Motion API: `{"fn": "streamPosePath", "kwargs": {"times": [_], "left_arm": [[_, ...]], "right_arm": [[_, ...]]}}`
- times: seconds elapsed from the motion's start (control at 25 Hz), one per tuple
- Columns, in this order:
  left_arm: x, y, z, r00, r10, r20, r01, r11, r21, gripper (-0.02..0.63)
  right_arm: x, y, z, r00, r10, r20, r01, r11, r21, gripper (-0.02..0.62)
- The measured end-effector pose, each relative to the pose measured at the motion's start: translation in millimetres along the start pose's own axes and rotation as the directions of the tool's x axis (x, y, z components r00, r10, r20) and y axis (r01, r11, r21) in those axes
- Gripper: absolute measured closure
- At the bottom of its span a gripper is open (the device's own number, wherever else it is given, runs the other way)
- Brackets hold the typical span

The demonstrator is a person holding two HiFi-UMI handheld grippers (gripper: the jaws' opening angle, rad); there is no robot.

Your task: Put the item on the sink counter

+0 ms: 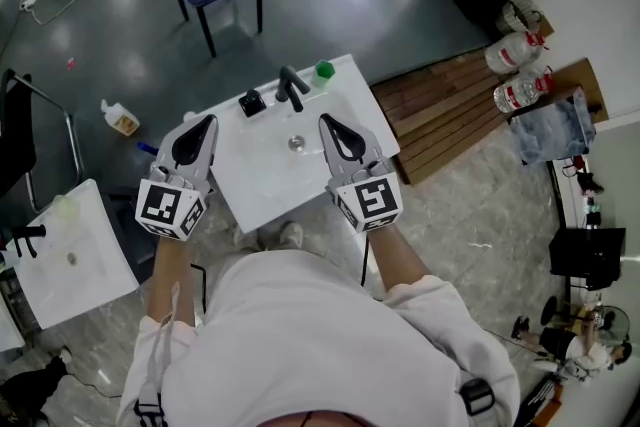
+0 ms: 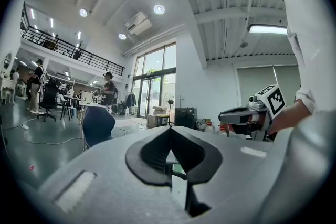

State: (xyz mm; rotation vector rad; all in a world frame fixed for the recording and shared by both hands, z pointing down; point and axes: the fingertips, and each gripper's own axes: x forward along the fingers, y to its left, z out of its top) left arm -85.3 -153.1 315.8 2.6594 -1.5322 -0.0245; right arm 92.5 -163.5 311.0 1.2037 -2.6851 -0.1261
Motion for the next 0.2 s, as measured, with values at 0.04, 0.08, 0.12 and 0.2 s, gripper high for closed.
{"fn": "streamPosePath", "kwargs": {"times": [0.04, 0.08, 0.12, 0.2], "left_arm": [[-0.3, -0.3, -0.2, 1.0, 0.001, 0.0, -0.001, 1.0, 0.0, 0.609], [-0.9, -0.8, -0.3, 1.0, 0.001, 0.0, -0.001, 1.0, -0.001, 0.609], [-1.5, -1.3, -0.5, 1.0, 0.001, 0.0, -0.001, 1.0, -0.002, 0.609], [-3.0, -2.3, -0.9, 1.0, 0.002, -0.001, -0.002, 1.0, -0.004, 0.609]], "right_arm": [[-0.1, 0.3, 0.1, 1.0, 0.001, 0.001, -0.001, 1.0, -0.001, 0.592], [-0.5, 0.6, 0.1, 1.0, 0.001, 0.001, -0.001, 1.0, -0.002, 0.593], [-1.0, 0.8, 0.0, 1.0, 0.001, 0.0, -0.001, 1.0, -0.002, 0.592], [-2.1, 1.4, -0.4, 1.0, -0.001, -0.001, 0.001, 1.0, -0.001, 0.592]]}}
